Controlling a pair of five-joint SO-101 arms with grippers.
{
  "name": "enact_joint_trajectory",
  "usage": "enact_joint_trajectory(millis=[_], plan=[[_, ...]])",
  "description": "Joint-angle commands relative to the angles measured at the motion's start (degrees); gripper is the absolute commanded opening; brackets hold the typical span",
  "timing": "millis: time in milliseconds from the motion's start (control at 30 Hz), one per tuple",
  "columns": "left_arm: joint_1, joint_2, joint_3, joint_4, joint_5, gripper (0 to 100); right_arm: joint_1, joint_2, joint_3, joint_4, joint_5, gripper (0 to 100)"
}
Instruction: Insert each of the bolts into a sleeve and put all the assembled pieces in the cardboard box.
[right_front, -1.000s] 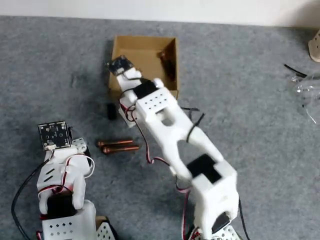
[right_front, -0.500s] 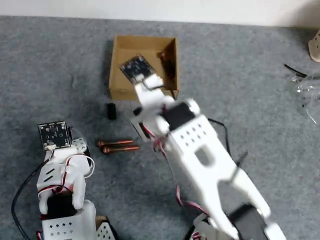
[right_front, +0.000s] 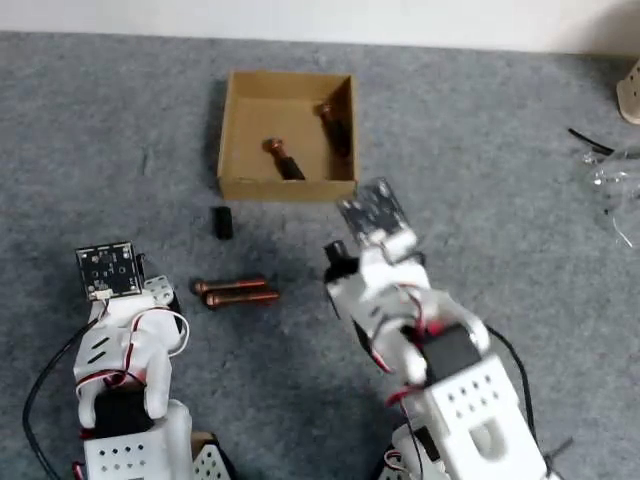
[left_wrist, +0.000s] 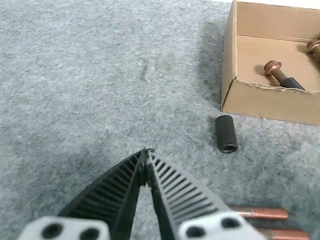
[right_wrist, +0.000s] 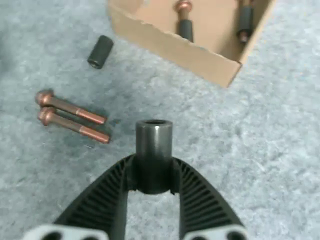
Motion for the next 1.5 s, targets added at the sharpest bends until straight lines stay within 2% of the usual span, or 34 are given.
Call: enact_joint_trajectory(millis=[0, 200, 367, 567, 767, 967, 1067, 1133, 1233, 1300, 1467], plan=[[-0.4, -0.7, -0.8, -1.1, -0.2, 0, 2.8, -10.4, 4.8, -2.2, 0.7, 0.3], [-0.3, -0.7, -0.7, -1.1, -0.2, 0, 7.5, -26.5, 17.8, -2.5, 0.7, 0.3], [1.6, -0.7, -0.7, -1.1, -0.2, 0, 8.0, -40.4, 27.6, -5.2, 0.7, 0.3], [10.0, -0.7, 1.5, -2.6, -0.3, 0, 8.1, -37.8, 31.1, -9.4, 0.7, 0.3], [8.7, -0.7, 1.4, -8.3, 0.1, 0, 8.5, -37.8, 35.0, -13.3, 0.7, 0.3], [5.8, -0.7, 6.2, -8.9, 0.4, 0, 8.5, -37.8, 35.0, -13.4, 0.7, 0.3], [1.9, -0.7, 4.4, -8.5, 8.3, 0, 8.5, -37.8, 35.0, -13.5, 0.7, 0.3], [1.1, -0.7, 2.1, -5.7, 10.9, 0, 8.5, -37.8, 35.0, -13.5, 0.7, 0.3], [3.6, -0.7, -3.3, 0.4, 11.8, 0, 8.5, -37.8, 35.0, -13.5, 0.7, 0.3], [5.8, -0.6, -6.9, 2.5, 15.1, 1, 8.4, -37.8, 35.0, -13.5, 0.7, 0.3], [9.5, 6.4, -14.9, 4.0, 18.9, 1, 8.4, -37.8, 35.0, -13.5, 0.7, 0.3]])
